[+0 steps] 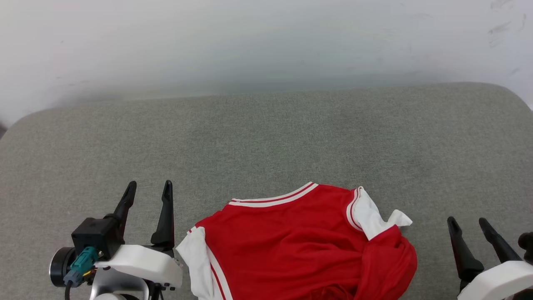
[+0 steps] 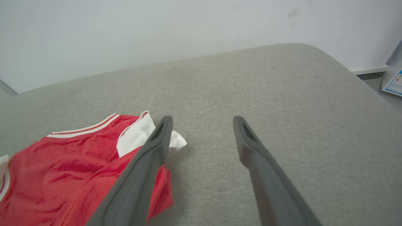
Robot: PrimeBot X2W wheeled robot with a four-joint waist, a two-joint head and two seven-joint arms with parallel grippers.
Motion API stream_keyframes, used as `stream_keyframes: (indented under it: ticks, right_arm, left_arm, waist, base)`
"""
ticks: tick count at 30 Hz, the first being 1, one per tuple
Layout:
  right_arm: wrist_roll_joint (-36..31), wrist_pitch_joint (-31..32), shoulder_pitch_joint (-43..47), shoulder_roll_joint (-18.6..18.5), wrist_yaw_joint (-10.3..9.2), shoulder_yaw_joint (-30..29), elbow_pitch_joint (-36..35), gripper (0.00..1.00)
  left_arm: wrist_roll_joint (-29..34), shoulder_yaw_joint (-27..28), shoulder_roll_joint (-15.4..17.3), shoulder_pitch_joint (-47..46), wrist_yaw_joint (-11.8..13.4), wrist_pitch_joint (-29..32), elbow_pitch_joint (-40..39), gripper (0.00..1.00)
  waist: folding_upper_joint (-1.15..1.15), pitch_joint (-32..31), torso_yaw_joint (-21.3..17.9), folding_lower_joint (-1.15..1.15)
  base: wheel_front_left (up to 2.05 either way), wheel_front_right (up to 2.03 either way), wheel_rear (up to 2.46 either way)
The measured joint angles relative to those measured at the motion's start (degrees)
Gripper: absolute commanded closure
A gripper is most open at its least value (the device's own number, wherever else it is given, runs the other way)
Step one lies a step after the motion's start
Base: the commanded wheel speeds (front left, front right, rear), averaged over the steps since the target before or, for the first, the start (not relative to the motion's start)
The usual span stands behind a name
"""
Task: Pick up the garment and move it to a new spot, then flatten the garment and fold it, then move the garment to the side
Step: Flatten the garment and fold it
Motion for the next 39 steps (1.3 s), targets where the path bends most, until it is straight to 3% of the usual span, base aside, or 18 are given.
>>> stream_keyframes:
  ticks: [5, 17, 22, 23, 24, 32, 33, 34, 39]
  right_arm:
    - [1.68, 5.25, 0.96, -2.47, 0.00, 2.74, 0.33, 0.00]
    - [9.45, 26.15, -3.30, -13.57, 0.00, 13.62, 0.63, 0.00]
    - [13.47, 35.24, -4.56, -15.71, 0.00, 15.71, 3.94, 0.00]
    - [13.72, 36.45, -4.67, -15.96, 0.00, 15.63, 4.42, 0.61]
    - [14.14, 36.86, -4.70, -15.99, 0.01, 15.23, 4.64, 1.00]
    - [13.14, 35.32, -0.50, -12.81, 0.01, 7.38, 3.28, 1.00]
    - [12.94, 34.99, 0.71, -11.81, 0.01, 6.10, 3.09, 1.00]
    - [12.79, 33.71, 4.59, -8.15, 0.01, 3.08, 3.05, 1.00]
    - [12.24, 29.62, 8.44, -1.76, 0.01, 3.59, 6.24, 1.00]
  left_arm:
    - [1.23, 0.23, -0.27, -0.35, 1.00, -1.72, -1.78, 0.00]
    - [2.22, -1.05, -1.60, -1.16, 1.40, -3.36, -2.91, 0.00]
    - [2.23, -1.45, -2.18, -2.19, 0.92, -3.93, -2.33, 0.00]
    - [2.22, -1.54, -2.34, -2.28, 0.90, -3.94, -2.19, 0.00]
    - [2.22, -1.62, -2.48, -2.32, 0.89, -4.02, -2.05, 0.00]
    - [2.05, -1.64, -2.50, -2.28, 0.86, -4.44, -1.31, 0.00]
    - [2.04, -1.67, -2.43, -2.28, 0.79, -4.43, -1.30, 0.00]
    - [2.05, -1.83, -2.20, -2.30, 0.64, -4.09, -1.24, 0.00]
    - [2.03, -2.13, -1.94, -2.36, 0.54, -3.45, -1.07, 0.00]
  waist:
    - [0.00, -0.20, 0.72, 0.00]
    - [0.00, 2.01, 4.31, 0.00]
    - [0.00, 3.68, 5.31, 0.00]
    - [0.00, 3.92, 5.43, 0.00]
    - [0.00, 4.09, 5.50, 0.00]
    - [0.00, 3.89, 3.82, 0.00]
    - [0.00, 3.81, 3.50, 0.00]
    - [0.00, 3.58, 2.59, 0.00]
    - [0.00, 3.48, 1.30, 0.00]
  base:
    - [0.00, 0.00, 0.00]
    - [0.00, 0.00, 0.00]
    - [0.00, 0.00, 0.00]
    - [0.00, 0.00, 0.00]
    - [0.00, 0.00, 0.00]
    - [0.00, 0.00, 0.00]
    - [0.00, 0.00, 0.00]
    - [0.00, 0.00, 0.00]
    - [0.00, 0.00, 0.00]
